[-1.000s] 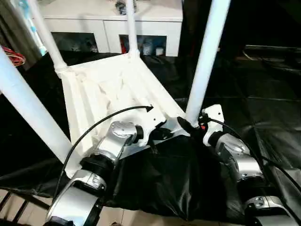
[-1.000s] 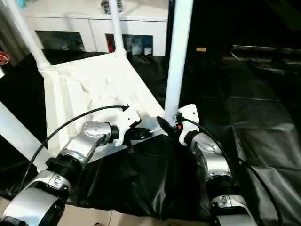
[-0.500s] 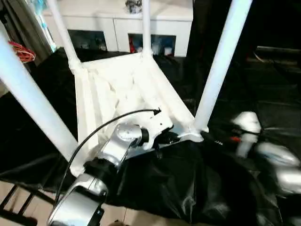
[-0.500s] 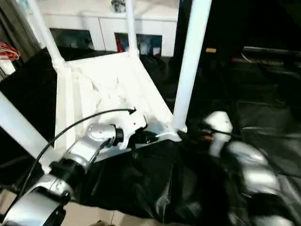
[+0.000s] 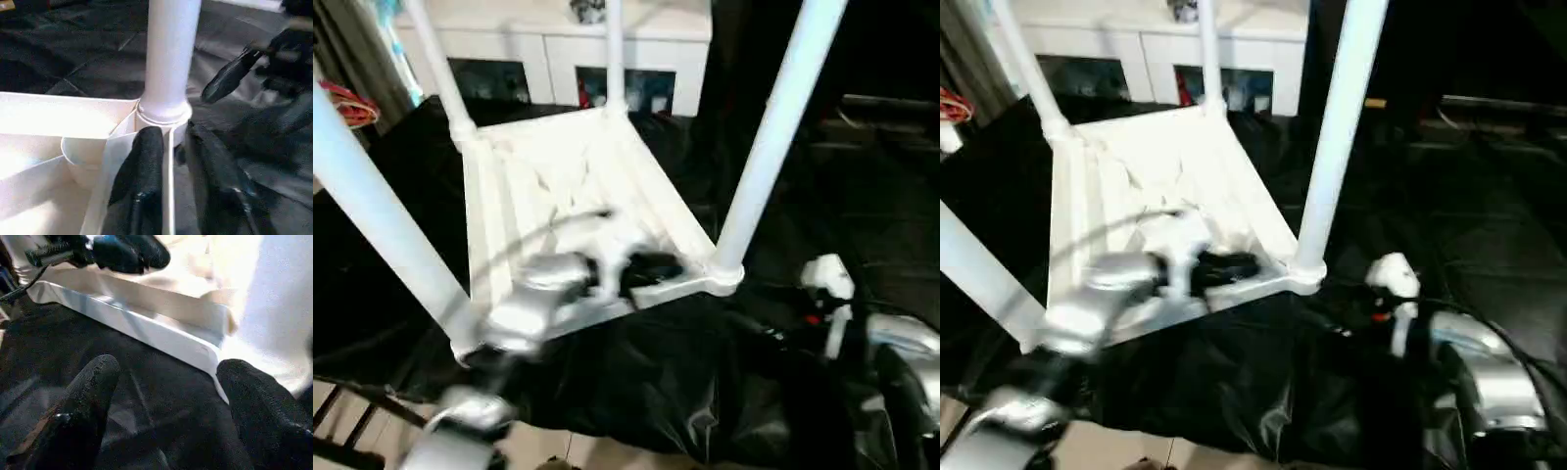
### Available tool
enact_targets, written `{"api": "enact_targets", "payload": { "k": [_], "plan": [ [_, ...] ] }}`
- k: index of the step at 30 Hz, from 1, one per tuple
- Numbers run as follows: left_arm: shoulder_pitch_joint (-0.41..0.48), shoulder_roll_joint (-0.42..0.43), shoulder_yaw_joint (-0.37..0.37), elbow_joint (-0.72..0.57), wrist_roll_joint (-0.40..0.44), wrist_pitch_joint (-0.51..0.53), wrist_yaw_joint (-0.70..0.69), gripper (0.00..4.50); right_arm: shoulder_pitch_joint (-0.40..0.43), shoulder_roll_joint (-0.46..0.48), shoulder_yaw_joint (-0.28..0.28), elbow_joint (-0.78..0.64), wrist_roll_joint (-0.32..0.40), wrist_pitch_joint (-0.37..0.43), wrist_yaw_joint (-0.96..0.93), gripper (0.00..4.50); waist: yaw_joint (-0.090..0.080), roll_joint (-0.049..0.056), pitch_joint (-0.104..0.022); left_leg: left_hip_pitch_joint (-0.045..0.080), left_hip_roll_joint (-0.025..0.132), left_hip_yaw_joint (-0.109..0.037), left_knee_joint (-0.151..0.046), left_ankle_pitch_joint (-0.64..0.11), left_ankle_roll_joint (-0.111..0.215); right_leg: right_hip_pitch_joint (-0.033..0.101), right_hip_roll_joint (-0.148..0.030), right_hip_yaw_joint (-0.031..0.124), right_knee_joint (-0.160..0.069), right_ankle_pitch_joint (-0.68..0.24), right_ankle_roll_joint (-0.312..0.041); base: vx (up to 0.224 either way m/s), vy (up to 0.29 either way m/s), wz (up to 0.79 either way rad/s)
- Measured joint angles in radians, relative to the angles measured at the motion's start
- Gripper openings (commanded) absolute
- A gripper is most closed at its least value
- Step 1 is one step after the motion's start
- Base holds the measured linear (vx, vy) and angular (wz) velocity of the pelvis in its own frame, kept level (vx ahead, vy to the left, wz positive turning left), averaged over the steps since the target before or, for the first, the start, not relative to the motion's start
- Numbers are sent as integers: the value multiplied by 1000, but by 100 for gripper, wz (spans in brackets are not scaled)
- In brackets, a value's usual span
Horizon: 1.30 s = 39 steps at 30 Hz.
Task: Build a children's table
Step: Rotate leg to tighten, then rotate table base
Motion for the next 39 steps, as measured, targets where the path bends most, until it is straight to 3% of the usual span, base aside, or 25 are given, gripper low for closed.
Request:
{"api": "enact_targets", "payload": {
  "k": [5,15,23,28,29,34,35,39],
  "plan": [
    [71,67,6,-147,-79,114,-62,153,-74,64,49,51,-36,-7,-31,366,-9,-1,0,0,0,0,0,-1,-1,0,0,1,0,0,0,0,0,0],
    [119,53,-5,-220,-75,121,37,239,-294,193,72,354,-176,-132,-324,366,-27,-7,0,0,-1,0,2,0,-2,0,0,2,2,1,-2,0,0,0],
    [144,108,-61,-218,-39,135,33,303,-335,236,72,438,-218,-195,-392,366,-28,-12,1,1,-1,0,4,0,-3,0,0,3,6,1,-1,0,0,0],
    [140,92,-74,-216,-38,126,38,331,-344,251,76,443,-219,-203,-404,366,-31,-12,1,1,-1,0,4,0,-3,0,1,3,6,1,-1,0,0,0],
    [140,86,-74,-216,-42,120,39,362,-355,254,76,446,-220,-212,-415,366,-31,-12,1,1,0,0,4,0,-3,0,1,3,7,1,-1,0,0,0],
    [168,54,-37,-273,-112,85,50,379,-403,281,47,522,-241,-242,-533,366,-31,-12,1,1,0,0,4,0,-3,-1,1,3,7,1,-2,0,0,0],
    [172,54,-31,-281,-126,85,51,409,-404,283,42,528,-242,-248,-544,366,-28,-11,1,1,0,1,4,0,-3,-1,1,3,7,1,-2,0,0,0],
    [192,65,3,-329,-157,105,57,409,-418,292,39,559,-248,-259,-586,366,-26,-11,1,1,-1,1,4,0,-3,-1,0,3,10,1,-2,0,0,0]
  ]
}}
